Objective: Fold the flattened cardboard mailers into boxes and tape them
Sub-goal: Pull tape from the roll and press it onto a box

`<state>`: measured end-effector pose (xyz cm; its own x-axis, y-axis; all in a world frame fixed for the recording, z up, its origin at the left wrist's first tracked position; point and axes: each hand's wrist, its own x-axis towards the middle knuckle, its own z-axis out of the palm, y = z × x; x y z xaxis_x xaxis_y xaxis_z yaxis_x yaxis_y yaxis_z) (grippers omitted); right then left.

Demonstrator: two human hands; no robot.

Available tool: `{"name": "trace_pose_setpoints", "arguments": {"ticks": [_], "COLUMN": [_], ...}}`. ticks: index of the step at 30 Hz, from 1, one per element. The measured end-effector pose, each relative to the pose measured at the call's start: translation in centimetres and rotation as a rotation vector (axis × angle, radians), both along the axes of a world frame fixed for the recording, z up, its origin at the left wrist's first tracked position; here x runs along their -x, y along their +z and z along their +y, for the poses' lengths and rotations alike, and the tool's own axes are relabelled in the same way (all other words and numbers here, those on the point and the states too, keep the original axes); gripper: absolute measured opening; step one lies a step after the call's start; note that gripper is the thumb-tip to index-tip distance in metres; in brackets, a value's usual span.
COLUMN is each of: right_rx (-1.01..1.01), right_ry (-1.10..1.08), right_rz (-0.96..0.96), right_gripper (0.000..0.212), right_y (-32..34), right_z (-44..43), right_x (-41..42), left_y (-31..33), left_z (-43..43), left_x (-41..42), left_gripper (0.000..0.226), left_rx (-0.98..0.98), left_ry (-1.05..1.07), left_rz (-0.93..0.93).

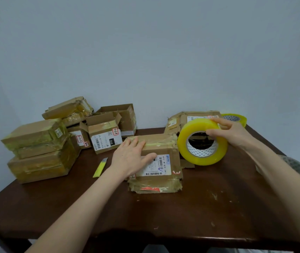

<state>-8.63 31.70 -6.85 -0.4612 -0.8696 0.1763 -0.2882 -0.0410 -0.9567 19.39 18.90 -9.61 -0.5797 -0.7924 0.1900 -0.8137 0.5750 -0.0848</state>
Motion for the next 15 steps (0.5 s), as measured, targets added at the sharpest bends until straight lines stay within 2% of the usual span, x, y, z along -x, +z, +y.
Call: {"name": "trace_pose_setpoints", "arguments": {"ticks": [2,6,10,12,15], "right_rx": [-0.002,0.024,0.037,0.023,0.03], "right_ry": [0.002,0.006,0.024,0.07,0.091], "right_rz": [-0.008,-0.01,-0.004,0.019,0.042], "right_gripper": [0.05,0.052,0.045,0.036,0.035], "right_y": [-0.4,-0.6,-1.1,-1.4,-2.0], "right_z": [0.0,0.2,0.8,0.9,0.7], "right_x": [0.0,-0.4,-0.6,-0.9,-1.2], "left_y": [0.2,-0.1,-0.5,-0.5,-0.9], "left_z": [1.0,3.7,3.5,2.6,0.1], "left_x": [2.0,6.5,6.0,4.7,1.5], "left_gripper": [0.087,0.079,0.068,0.062,0.063], "left_rx": [-0.018,0.018,0.079,0.015,0.026], "left_ry": [0.007,-0.173,-0.222,-0.193,0.044], "left_rz": [0.007,0.069,0.133,0.178,0.219]}}
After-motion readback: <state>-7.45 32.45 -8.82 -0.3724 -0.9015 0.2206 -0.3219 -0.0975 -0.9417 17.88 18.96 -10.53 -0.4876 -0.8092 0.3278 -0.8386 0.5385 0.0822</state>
